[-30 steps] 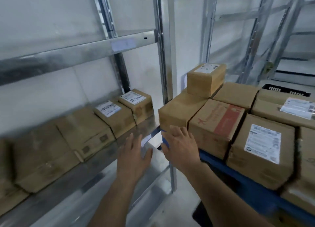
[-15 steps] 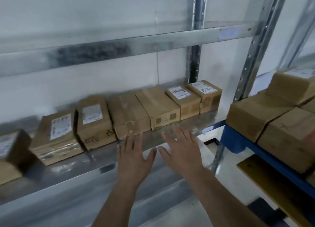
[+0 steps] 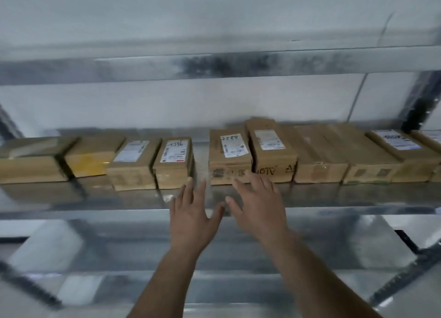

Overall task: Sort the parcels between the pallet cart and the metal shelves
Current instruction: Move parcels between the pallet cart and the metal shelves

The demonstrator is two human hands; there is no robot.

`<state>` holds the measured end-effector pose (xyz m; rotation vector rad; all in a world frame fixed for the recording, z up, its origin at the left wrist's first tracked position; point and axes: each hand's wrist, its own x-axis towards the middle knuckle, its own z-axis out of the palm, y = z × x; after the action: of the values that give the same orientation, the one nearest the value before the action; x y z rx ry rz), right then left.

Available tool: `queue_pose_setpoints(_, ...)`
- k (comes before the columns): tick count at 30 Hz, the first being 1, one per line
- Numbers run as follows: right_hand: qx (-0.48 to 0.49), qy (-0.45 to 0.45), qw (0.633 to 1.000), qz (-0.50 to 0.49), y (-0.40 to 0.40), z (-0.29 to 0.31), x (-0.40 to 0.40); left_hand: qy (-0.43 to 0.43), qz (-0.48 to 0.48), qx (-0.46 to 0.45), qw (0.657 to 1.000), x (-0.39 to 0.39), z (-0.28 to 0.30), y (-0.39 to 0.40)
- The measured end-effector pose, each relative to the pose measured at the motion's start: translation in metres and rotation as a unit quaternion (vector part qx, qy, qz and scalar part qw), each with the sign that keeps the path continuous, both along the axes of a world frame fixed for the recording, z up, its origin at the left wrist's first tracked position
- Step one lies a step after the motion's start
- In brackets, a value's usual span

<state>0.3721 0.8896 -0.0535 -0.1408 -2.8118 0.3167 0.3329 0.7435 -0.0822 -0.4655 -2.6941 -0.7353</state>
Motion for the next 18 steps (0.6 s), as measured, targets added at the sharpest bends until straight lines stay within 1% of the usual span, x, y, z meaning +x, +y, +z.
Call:
queue_pose_setpoints(4, -0.008, -0.011, 0.999, 0.039, -0.059, -0.004, -0.023, 0.006, 0.034, 0.009, 0.999, -0.013, -0.002, -0.061)
queue_pose_setpoints(8, 0.000, -0.002, 0.998, 0.070, -0.108, -0.004, -0.042, 0.007, 0.064, 0.007, 0.998, -0.023, -0.006, -0.110)
queue_pose_setpoints(18, 0.010, -0.028, 0.989, 0.142, -0.183, -0.021, -0.099, -0.061, 0.173, 0.035, 0.982, -0.056, -0.039, -0.184)
